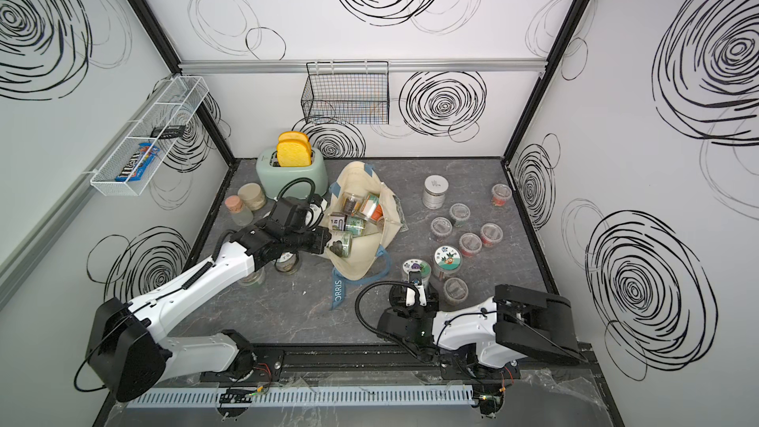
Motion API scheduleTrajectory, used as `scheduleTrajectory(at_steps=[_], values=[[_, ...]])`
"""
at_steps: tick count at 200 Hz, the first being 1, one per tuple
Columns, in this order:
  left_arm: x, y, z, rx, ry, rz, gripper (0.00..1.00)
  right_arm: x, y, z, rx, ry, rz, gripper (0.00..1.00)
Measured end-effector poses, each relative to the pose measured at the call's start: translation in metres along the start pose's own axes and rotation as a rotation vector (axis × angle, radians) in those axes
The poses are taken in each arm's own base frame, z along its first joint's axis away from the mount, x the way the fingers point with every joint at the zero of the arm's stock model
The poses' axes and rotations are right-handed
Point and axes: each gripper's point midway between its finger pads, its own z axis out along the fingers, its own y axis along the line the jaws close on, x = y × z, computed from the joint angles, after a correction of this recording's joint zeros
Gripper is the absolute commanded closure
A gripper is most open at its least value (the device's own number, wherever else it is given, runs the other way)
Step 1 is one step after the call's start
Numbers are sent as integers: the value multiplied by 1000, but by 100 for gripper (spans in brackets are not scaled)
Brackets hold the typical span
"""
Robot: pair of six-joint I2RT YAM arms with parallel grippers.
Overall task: Take out the seed jars from the canvas bag
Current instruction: Place the seed jar at the center of the board.
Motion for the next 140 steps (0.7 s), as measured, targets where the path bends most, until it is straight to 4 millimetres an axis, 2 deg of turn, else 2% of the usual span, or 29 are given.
scheduleTrajectory(at_steps=[12,33,50,68,77,108,125,140], values=[[0,0,0,-1,1,0,95,2,4,2,10,-1,-8,25],[0,0,-1,-1,2,0,95,3,8,2,12,-4,0,8],[0,0,-1,-2,1,0,95,9,8,0,2,23,-4,2],[0,0,-1,-2,1,-1,95,19,10,-5,-19,57,-22,0],[0,0,-1,-2,1,-1,95,22,10,-9,-32,70,-33,2],[0,0,-3,-3,-2,0,95,25,16,-27,-88,91,-63,3],[0,1,-3,-5,-3,0,95,18,24,-41,-123,100,-66,3],[0,1,-4,-6,-2,0,95,4,36,-56,-165,105,-46,3]])
